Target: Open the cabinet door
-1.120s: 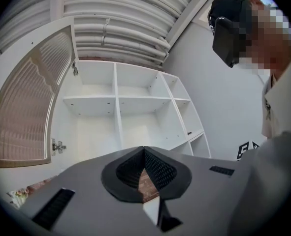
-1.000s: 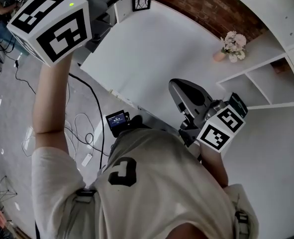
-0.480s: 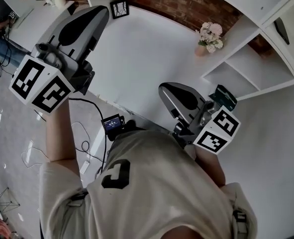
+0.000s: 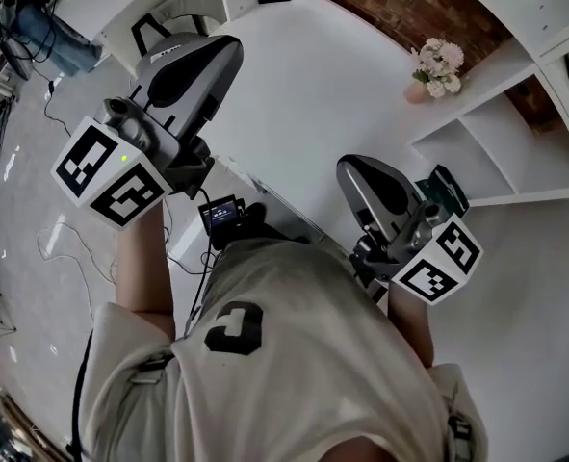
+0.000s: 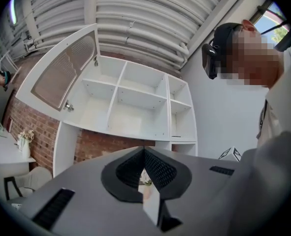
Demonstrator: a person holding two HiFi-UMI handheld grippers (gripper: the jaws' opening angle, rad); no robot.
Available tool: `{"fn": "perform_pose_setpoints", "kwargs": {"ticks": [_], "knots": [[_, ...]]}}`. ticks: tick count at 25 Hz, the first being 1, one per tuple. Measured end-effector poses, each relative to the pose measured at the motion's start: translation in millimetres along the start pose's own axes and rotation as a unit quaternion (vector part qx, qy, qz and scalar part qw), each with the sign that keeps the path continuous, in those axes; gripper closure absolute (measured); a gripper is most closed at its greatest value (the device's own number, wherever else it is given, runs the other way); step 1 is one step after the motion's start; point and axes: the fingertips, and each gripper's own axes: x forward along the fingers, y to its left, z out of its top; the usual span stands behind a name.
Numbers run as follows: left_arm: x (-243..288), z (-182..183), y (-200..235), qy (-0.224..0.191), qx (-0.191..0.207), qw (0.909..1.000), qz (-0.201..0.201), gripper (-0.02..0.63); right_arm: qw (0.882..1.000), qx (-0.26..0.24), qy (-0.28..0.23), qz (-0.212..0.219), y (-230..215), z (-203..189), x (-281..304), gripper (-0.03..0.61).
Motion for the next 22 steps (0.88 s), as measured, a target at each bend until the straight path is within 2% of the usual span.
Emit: {"fn": "perform_pose_setpoints", "kwargs": {"ticks": [4,11,17,22], "knots": [[-7.3,-10.8,-9.3,0.032,0.025,0.9990,0.019,0.598,1.000,0.011,0.006,0.013,-2.9,-1.2,-4.0,0.554],[-14.4,-23.5,-15.1,0.058,0.021,0.9980,0.014,0.598,0.999,0.028,0.010,0.013,-2.8,-4.8,6.3,0.554],[-6.1,-46.2,-10.9,0.075,0.012,0.9971,-0.008,0.598,0.999,0.031,0.014,0.026,-2.1,-8.4,23.7,0.554],[-17.6,-54.9,6.3,0.096,0.029,0.9945,-0.029,0.598,0.999,0.021,0.032,0.020,4.5,-20.0,53.8,0.554]]}}
